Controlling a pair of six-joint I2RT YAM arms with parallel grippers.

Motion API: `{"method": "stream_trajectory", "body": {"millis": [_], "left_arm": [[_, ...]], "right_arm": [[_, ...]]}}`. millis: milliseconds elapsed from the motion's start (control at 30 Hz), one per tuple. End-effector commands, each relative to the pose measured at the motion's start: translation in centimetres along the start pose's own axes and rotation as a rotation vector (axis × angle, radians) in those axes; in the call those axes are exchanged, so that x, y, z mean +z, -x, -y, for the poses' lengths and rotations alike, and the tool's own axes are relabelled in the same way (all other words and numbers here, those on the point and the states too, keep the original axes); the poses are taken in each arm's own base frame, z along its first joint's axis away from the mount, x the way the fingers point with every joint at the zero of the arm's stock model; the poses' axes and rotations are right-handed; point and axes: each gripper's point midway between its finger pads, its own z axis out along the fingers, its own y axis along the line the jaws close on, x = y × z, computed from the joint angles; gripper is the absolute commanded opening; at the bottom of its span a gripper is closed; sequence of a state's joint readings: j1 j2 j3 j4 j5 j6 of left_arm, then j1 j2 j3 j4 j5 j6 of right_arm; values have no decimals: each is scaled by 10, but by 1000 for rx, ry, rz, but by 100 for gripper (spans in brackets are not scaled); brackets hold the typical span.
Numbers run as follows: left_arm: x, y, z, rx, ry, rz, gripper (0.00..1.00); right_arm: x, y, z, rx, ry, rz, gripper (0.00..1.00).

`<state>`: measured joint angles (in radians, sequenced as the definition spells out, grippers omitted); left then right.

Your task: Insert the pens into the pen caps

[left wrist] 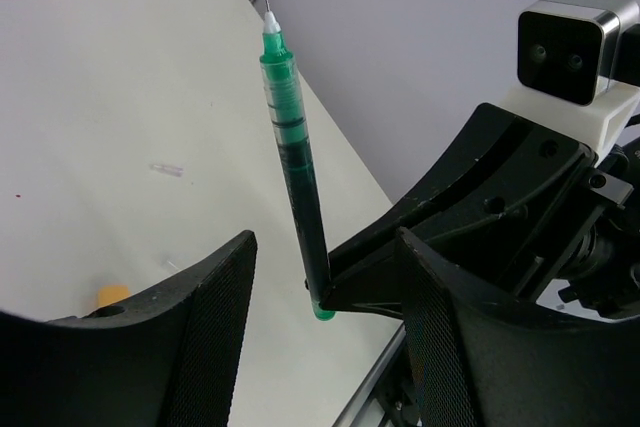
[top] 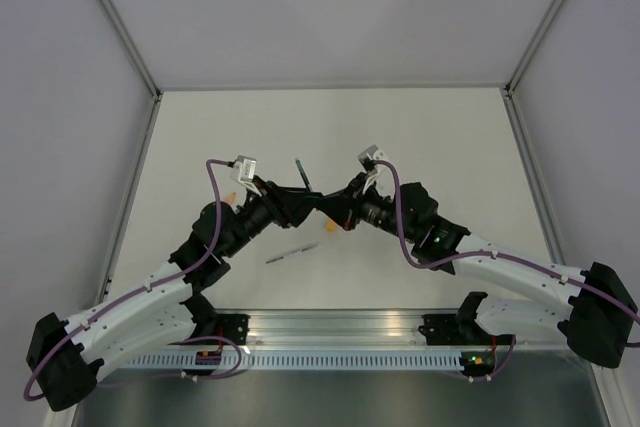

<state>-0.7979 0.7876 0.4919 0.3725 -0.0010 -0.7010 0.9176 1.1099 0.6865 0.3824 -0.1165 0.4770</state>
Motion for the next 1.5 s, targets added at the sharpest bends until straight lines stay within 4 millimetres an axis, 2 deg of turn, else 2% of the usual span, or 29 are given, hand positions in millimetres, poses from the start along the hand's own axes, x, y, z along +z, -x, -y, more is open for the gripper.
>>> {"method": "stream_trajectory", "body": {"millis": [0, 133, 167, 233, 267, 333, 367, 433, 467, 500, 533, 567, 600, 633, 667, 700, 733, 800, 833, 900, 933, 1000, 1033, 1133, 1200, 1233, 1400, 1467], "left_arm": [[2, 24, 13, 18, -24, 69, 63], [4, 25, 12, 18, -12, 68, 61], [6, 25, 11, 18, -4, 64, 53], [6, 24, 10, 10, 2, 63, 46], [6, 23, 9, 6, 1, 62, 36], [6, 22, 10, -4, -8, 61, 22], [5, 22, 10, -10, -8, 63, 5], [4, 19, 8, -30, 4, 54, 2], [4, 21, 10, -31, 2, 57, 2], [3, 20, 8, -31, 14, 46, 2], [3, 23, 11, -30, 14, 46, 2], [4, 24, 10, -22, 24, 39, 2], [3, 17, 4, -3, 53, 3, 2], [3, 16, 3, 7, 63, -7, 2], [3, 19, 5, 18, 65, -12, 2], [3, 9, -4, 42, 98, -61, 2], [4, 8, -4, 54, 106, -77, 2], [4, -4, -12, 86, 127, -133, 2], [2, -13, -19, 96, 146, -169, 2], [-1, -22, -28, 122, 166, -194, 2], [-5, -29, -36, 124, 179, -206, 2], [-9, -33, -43, 142, 193, -203, 2], [-12, -37, -48, 152, 204, -207, 2], [-22, -32, -61, 202, 253, -179, 2], [-30, -23, -66, 229, 277, -124, 2], [-35, -25, -76, 234, 309, -109, 2], [-46, -15, -70, 212, 290, -46, 2], [-48, -12, -72, 213, 302, -35, 2]], "right_arm": [[-1, 8, -18, 13, 72, 32, 0], [1, 5, -28, 20, 101, 23, 0], [1, 5, -28, 19, 102, 24, 0], [2, 4, -32, 15, 109, 19, 0], [2, 3, -33, 13, 110, 18, 0], [2, 2, -35, 15, 114, 18, 0], [1, 3, -34, 12, 110, 22, 0], [1, 1, -31, -3, 93, 13, 0], [2, 3, -30, -12, 86, 13, 5], [3, 3, -27, -22, 65, 9, 16], [2, -4, -20, -33, 29, -35, 46], [3, 4, -19, -75, 12, -35, 57], [0, 5, -14, -97, -23, -50, 63], [-6, -8, 0, -122, -88, -123, 67], [-11, 1, 4, -146, -129, -119, 69], [-17, 1, 16, -181, -190, -133, 70], [-29, -5, 39, -210, -317, -176, 70], [-41, -4, 60, -246, -431, -186, 69], [-49, -8, 78, -262, -507, -213, 68], [-49, -22, 101, -262, -569, -294, 67], [-51, -36, 128, -242, -633, -368, 66], [-49, -47, 145, -203, -651, -424, 64], [-49, -57, 163, -179, -688, -461, 62], [-39, -75, 180, -154, -701, -537, 56], [-37, -83, 187, -158, -717, -582, 53], [-37, -90, 189, -173, -706, -621, 52], [-34, -118, 182, -181, -587, -720, 49], [-38, -124, 187, -185, -602, -735, 49]]}}
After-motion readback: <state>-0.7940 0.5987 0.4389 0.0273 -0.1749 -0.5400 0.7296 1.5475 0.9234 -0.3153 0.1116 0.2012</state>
